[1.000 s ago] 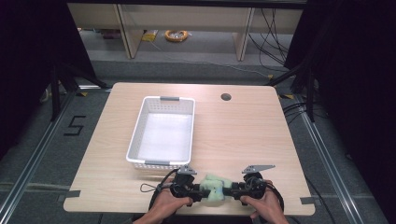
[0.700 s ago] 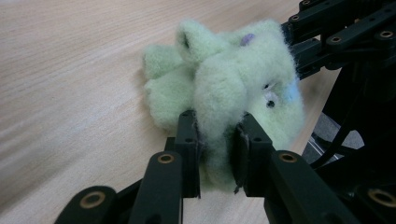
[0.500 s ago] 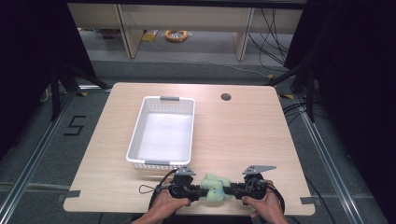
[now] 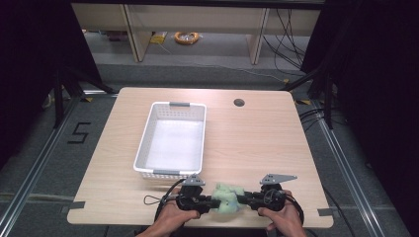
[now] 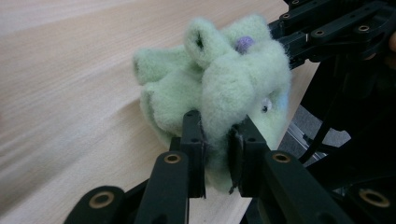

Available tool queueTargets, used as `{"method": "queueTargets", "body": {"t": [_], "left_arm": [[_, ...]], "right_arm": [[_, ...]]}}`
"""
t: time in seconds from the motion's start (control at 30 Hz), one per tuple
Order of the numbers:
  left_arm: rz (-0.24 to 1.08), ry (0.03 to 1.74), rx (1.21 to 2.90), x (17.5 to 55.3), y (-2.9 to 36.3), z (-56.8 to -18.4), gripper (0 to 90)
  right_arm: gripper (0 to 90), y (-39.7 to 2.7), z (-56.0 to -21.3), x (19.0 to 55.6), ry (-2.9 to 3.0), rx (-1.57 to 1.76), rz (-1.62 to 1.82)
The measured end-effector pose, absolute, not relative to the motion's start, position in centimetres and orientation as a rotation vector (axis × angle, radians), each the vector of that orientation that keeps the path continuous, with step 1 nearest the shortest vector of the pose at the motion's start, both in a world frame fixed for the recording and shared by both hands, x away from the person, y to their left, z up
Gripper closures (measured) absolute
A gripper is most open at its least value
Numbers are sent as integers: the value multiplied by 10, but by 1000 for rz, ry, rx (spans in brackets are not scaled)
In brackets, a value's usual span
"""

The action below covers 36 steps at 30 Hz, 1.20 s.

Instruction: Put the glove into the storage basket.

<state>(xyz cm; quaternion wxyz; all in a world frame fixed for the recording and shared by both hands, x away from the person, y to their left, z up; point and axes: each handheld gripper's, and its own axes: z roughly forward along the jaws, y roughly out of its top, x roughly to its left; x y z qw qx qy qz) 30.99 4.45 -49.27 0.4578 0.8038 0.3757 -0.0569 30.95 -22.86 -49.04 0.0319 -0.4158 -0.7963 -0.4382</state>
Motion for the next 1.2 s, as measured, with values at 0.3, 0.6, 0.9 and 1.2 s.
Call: {"method": "queueTargets", "body": {"t": [0.3, 0.6, 0.9, 1.2], "left_arm": [[-136, 892, 1931, 310, 52, -476, 772], [-94, 877, 1906, 317, 70, -445, 772], [-105, 879, 1893, 332, 92, -423, 771], [-88, 939, 1853, 356, 125, -401, 769]], "right_arm": [[753, -225, -469, 305, -2463, -1271, -1379], [753, -214, -437, 316, -2504, -1186, -1483], [753, -196, -413, 332, -2520, -1150, -1489], [752, -163, -383, 361, -2559, -1094, -1506]]}}
